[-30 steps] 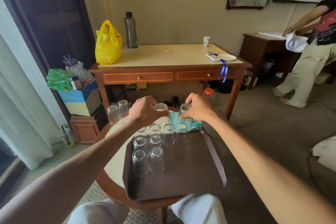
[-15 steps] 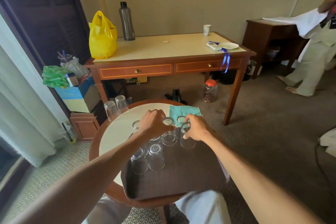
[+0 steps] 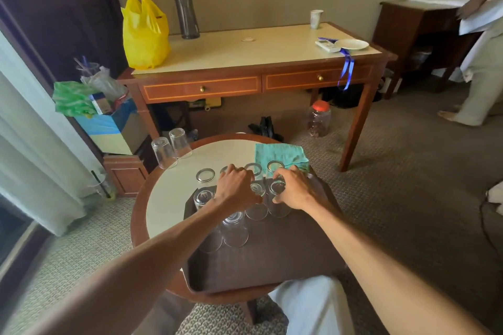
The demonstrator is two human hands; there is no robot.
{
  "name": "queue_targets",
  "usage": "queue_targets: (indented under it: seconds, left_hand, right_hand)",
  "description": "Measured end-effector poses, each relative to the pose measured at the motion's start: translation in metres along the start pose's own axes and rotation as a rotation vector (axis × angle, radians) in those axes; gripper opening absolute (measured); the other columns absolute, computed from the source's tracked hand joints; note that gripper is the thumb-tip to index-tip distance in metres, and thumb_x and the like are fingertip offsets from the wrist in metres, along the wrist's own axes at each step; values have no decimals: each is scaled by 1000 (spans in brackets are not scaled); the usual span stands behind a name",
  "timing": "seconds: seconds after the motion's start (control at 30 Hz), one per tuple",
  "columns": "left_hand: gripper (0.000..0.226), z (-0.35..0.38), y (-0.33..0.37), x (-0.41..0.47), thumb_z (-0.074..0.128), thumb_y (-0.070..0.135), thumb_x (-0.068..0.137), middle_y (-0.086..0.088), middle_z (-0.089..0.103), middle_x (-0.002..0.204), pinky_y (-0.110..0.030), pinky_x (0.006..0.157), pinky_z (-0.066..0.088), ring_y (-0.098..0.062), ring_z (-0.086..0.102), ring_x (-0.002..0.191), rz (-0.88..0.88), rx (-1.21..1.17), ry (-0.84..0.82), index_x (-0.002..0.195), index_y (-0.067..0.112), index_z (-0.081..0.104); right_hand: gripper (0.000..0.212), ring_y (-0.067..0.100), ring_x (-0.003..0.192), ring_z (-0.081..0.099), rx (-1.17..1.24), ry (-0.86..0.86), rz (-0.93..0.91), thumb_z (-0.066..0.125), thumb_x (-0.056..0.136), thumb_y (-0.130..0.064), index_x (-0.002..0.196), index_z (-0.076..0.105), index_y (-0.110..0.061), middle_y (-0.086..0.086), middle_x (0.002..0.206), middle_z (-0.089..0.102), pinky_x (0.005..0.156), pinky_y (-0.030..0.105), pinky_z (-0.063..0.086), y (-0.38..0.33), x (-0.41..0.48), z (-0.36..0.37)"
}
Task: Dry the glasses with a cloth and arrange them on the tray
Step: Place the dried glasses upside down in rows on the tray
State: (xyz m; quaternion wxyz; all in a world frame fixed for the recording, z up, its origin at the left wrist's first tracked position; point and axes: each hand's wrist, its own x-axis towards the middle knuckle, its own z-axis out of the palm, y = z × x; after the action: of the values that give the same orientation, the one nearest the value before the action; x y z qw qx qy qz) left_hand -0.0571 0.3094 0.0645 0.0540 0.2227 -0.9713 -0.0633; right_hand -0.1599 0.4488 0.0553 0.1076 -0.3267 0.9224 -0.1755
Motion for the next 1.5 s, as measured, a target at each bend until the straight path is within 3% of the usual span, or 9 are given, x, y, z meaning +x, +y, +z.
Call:
queue_targets:
  seconds: [0.17,0.47,0.67,0.83,0.97,1.13,1.27,1.37,1.5]
  left_hand:
    - [64,4,-1,-1,79,56,79,-1,67,123,-35,98,42,-22,48,118,9,24,-16,131,21,65]
    - [77,-6,-8,2,80,65,74,0,72,119,-36,90,51,-21,60,114,18,-116,-38,134,19,65]
    - [32,-51,-46,7,75,42,91,2,77,104,-29,75,56,-18,70,89,-74,-272,-7,117,24,71]
    - [22,-68,-103,3,72,32,94,-1,77,100,-19,56,41,-14,65,74,-156,-272,94,112,20,73]
    - [20,-71,-155,5,69,29,95,-1,75,103,-23,62,42,-15,62,76,-235,-266,148,113,21,74]
    - [22,-72,-218,27,67,26,93,-2,75,107,-32,71,54,-22,70,89,-324,-271,218,111,19,76]
    - [35,-66,-251,54,71,28,90,-7,67,116,-34,72,49,-28,66,99,-374,-281,205,123,17,67]
    - [51,-56,-266,75,75,36,86,-11,57,123,-41,81,49,-33,61,109,-397,-303,178,129,14,57]
    - [70,-32,-288,95,78,46,81,-14,52,129,-49,93,52,-35,56,117,-430,-320,124,137,14,51]
  right_hand:
    - [64,23,110,58,31,-14,-27,87,74,-32,130,56,-29,3,129,50,84,29,40,6,0,2]
    - [67,22,114,59,-75,2,-93,86,73,-42,129,51,-28,-2,130,52,95,40,47,-1,-6,-11]
    - [29,17,104,59,65,165,-243,75,88,-29,113,62,-19,-1,119,61,73,28,44,-44,10,-24]
    - [19,12,87,59,238,154,-266,72,90,-24,107,65,-18,-6,106,67,64,22,41,-93,37,-20]
    - [9,13,87,65,307,55,-256,67,89,-18,97,63,-21,-8,91,66,68,26,47,-138,73,-12]
    - [10,18,89,66,244,-8,-268,66,88,-17,92,61,-25,-2,95,69,77,36,57,-203,133,8]
    - [28,22,93,63,116,-61,-294,70,87,-20,111,55,-20,6,111,64,71,36,53,-243,182,46]
    - [62,33,121,52,33,-93,-307,68,89,-10,143,38,-12,15,138,46,90,41,48,-262,213,66]
    - [85,35,138,38,-67,-161,-342,69,88,-8,157,19,-16,15,152,33,105,46,42,-278,248,86]
